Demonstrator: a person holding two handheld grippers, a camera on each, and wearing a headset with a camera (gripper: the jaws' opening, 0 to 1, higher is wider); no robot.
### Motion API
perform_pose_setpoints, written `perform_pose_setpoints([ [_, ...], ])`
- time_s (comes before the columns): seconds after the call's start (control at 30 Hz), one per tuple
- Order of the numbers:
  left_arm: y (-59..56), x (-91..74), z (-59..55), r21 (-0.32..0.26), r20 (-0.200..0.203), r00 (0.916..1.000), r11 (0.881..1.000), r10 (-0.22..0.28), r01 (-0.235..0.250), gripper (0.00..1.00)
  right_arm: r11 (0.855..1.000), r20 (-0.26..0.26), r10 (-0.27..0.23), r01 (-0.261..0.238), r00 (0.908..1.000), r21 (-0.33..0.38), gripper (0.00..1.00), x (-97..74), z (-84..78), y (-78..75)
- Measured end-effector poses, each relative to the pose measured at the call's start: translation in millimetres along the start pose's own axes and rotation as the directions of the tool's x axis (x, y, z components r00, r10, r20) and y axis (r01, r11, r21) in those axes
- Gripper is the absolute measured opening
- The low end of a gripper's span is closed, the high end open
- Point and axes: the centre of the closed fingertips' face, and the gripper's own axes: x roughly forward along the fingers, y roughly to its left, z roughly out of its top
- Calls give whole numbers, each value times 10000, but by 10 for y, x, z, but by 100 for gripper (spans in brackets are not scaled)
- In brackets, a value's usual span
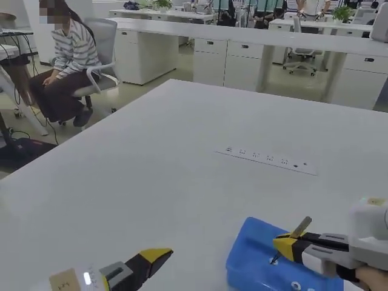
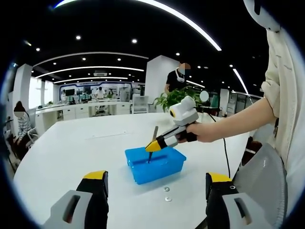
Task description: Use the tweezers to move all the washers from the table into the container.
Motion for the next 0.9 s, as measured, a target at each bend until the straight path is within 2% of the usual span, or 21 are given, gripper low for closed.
perform_pose_setpoints([
  [0.5,-23,-4,-15,72,-95,9999,10000,-55,56,85,10000,-474,-52,49,9989,-48,2,-22,-175,37],
  [0.9,3,0,-10,72,-113,9999,10000,-30,30,85,9995,-650,-41,19,9979,-331,3,-16,-203,37],
])
